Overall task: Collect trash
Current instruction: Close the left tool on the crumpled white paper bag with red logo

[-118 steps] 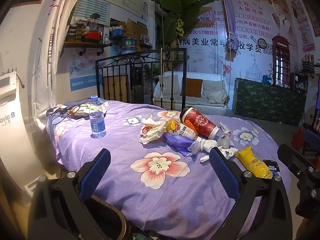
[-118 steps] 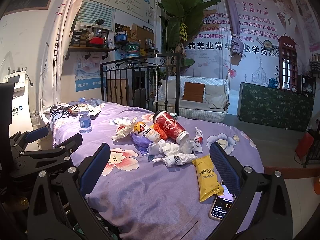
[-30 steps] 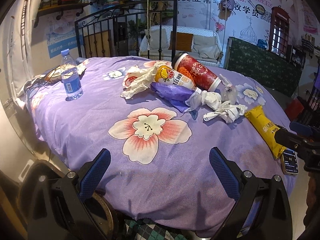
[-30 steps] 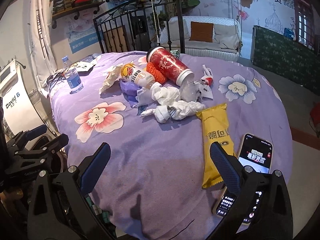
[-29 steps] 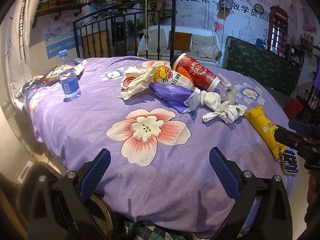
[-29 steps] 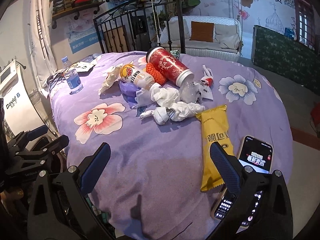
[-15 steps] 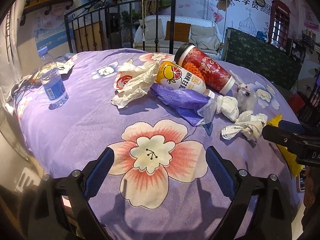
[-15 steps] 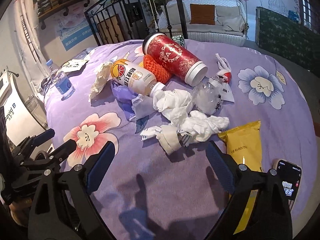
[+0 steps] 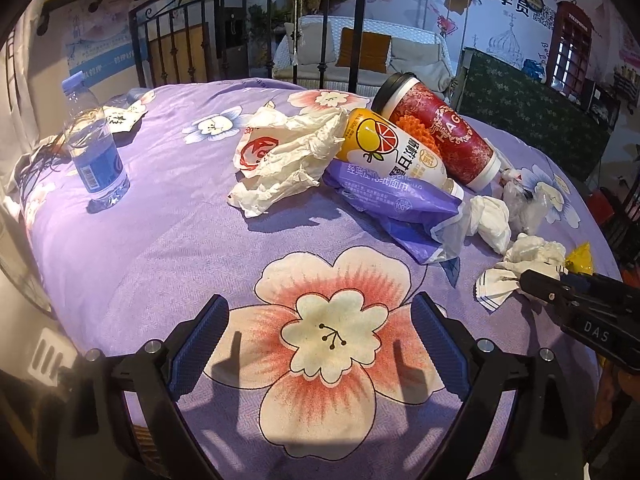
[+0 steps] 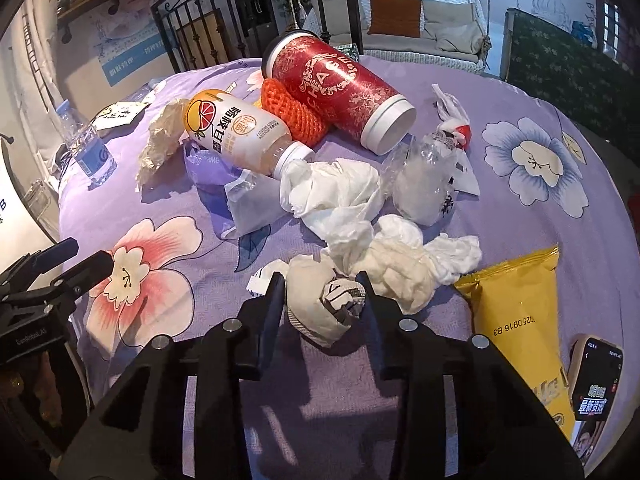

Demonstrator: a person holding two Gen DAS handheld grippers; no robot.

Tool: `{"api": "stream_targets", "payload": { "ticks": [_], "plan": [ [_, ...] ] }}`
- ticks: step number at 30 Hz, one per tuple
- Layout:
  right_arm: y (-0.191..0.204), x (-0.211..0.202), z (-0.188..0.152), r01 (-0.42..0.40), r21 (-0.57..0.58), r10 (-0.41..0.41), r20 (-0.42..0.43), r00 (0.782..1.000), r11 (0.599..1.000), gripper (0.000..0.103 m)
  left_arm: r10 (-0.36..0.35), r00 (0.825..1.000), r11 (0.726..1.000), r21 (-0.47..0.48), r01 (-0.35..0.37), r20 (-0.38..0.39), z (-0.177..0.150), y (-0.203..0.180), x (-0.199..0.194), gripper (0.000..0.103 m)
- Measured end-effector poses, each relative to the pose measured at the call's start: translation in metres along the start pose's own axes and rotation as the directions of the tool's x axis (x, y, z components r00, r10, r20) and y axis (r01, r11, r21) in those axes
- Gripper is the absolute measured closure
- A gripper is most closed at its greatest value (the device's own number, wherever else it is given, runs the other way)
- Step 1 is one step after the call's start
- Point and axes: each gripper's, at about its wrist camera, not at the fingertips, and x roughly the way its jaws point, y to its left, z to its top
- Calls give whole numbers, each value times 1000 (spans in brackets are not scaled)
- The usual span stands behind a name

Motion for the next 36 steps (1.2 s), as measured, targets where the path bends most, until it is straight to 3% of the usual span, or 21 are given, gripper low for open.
{"api": "stream_targets", "payload": {
  "ticks": [6,21,26,28,32,36],
  "plan": [
    [-2,-11,-7,-70,10,70,33,997,997,74,41,999,999,29,-41,10,18,10,14,13],
    [5,-33,-19,-81,-28,83,62,995,996,74,156,988,979,138,-152,-17,72,5,77,26],
    [8,-31,-21,-83,-34,85,60,995,996,74,138,989,984,123,-131,-51,74,6,90,42],
    [8,-30,-22,-85,-32,87,58,995,996,74,134,990,986,103,-128,-51,75,9,92,56],
    [8,-29,-24,-88,-26,89,57,994,996,74,106,993,994,34,-104,-58,76,15,91,65],
    [7,-31,-25,-91,-20,92,64,994,996,74,97,995,995,15,-97,-14,73,16,76,73]
  ]
}}
